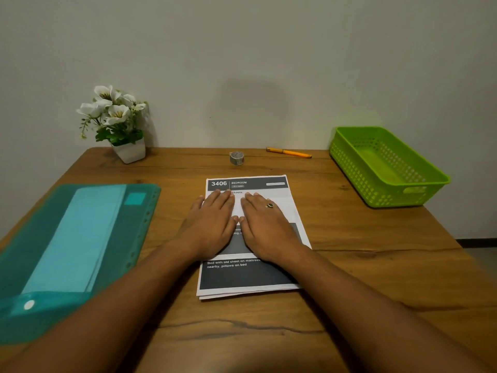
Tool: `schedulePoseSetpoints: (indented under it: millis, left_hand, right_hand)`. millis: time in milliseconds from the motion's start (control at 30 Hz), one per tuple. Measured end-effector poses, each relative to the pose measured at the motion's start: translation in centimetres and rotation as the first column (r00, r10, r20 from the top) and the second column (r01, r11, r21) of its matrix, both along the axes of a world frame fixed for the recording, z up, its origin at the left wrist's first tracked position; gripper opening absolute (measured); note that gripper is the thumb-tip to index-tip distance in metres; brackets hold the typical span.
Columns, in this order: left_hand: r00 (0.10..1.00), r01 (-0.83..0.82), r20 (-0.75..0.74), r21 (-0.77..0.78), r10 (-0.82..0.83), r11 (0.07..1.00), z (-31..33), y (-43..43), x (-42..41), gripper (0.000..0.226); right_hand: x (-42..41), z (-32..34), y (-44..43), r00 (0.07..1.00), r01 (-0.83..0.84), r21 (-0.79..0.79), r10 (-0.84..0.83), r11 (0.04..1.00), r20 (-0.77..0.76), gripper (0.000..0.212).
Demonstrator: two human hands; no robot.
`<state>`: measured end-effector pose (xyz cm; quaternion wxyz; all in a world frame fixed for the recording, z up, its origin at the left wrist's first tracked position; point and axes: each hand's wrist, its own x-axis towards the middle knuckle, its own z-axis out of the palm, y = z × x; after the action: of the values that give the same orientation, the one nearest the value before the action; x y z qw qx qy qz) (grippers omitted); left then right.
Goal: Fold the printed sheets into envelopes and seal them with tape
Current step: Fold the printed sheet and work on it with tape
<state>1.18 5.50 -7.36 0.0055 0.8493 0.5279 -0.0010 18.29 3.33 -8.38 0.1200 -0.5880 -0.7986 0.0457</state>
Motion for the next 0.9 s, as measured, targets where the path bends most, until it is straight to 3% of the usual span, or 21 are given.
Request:
schedulePoseSetpoints:
  millis: [433, 667, 900]
  left_hand:
    - [0.999, -0.054, 0.004, -0.041, 0.054, 0.998, 0.1, 0.0, -1.2, 0.072]
    - [0.956, -0.246, -0.167, -0.017, 0.24, 0.969, 1.3, 0.0, 0.0, 0.084]
    - [0.993, -0.049, -0.108, -0.098, 0.038, 0.994, 1.4, 0.2, 2.6, 0.076]
  right_hand:
    - [5.3, 0.4, -0.7, 0.996, 0.076, -0.088, -0.071, 0.993, 0.059, 0.068]
    - [6.5, 0.1, -1.0, 0.991, 0.11, -0.099, -0.102, 0.989, 0.084, 0.07]
    - [6.6, 0.0, -0.9, 0.99, 0.12, -0.094, -0.112, 0.988, 0.082, 0.069]
